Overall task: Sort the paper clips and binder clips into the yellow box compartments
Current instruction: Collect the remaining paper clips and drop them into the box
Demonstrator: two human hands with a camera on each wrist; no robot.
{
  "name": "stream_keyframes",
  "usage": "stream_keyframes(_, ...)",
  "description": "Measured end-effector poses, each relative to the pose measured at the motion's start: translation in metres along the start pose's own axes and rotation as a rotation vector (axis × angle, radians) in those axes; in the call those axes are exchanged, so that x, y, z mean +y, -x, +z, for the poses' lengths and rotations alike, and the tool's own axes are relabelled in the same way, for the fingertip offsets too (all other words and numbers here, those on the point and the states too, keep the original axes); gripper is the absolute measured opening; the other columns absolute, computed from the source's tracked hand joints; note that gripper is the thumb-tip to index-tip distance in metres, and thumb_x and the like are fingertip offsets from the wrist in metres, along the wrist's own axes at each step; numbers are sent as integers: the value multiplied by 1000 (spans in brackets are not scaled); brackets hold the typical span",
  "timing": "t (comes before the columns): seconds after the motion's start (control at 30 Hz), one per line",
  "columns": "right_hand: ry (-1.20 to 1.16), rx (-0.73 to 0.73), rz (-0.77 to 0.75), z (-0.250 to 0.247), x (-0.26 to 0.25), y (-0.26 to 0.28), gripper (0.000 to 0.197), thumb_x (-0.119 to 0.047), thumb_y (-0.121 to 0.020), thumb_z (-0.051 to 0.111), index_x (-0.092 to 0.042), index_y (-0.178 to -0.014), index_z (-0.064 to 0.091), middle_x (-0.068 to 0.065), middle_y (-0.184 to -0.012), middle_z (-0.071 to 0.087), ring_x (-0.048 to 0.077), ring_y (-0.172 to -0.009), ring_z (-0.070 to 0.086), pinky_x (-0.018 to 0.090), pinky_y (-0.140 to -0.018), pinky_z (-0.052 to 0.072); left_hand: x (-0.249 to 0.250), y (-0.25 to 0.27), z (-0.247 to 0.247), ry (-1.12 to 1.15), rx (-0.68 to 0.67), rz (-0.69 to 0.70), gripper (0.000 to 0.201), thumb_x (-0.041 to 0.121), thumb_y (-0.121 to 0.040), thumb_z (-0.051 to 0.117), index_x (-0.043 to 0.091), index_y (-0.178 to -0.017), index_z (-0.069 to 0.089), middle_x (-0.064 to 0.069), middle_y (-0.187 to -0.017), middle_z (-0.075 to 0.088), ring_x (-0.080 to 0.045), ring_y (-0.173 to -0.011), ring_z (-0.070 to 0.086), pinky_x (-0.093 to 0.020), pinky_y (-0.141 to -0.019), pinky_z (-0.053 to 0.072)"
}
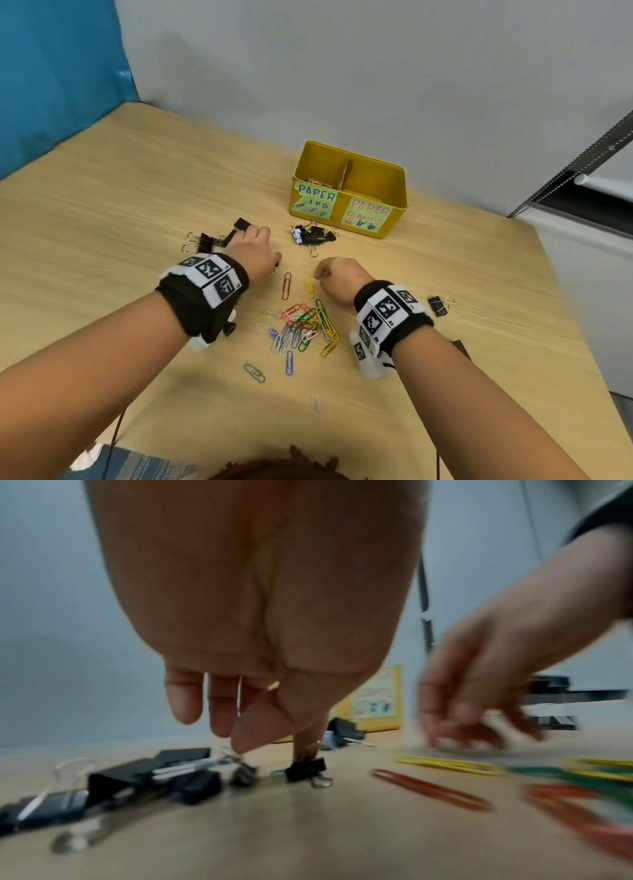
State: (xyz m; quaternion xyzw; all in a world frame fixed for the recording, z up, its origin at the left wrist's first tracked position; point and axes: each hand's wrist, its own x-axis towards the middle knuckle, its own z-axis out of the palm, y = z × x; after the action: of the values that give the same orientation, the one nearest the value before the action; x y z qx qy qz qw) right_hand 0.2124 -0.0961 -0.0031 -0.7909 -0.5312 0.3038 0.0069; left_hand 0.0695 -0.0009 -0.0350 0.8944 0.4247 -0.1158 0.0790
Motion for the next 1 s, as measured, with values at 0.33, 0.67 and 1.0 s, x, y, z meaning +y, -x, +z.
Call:
stream_keyframes(0.33,54,-100,-112,21,-2,27,49,9,-86,38,-17,-117,67,7,-129,60,22,-120,55,25,-101,40,20,74,4,-109,3,295,40,34,-93,42,31,-133,49,-7,-138,35,-27,-129,30,-39,-106,26)
stream_keyframes(0.67,26,-56,-173,39,-9,38,62,9,-87,34,-29,-133,51,7,-136,50,23,-126,49,32,-109,38,11,56,6,147,76,94,36,18,-92,49,21,-127,54,-10,-123,57,-27,-112,54,-37,-96,43)
stream_keyframes(1.0,126,-29,-41,28,24,66,37,-16,-88,53,-16,-125,57,10,-129,55,24,-117,53,23,-91,40,-7,86,6,395,-252,121,69,2,-74,63,26,-134,38,-1,-123,41,-22,-109,50,-36,-98,47)
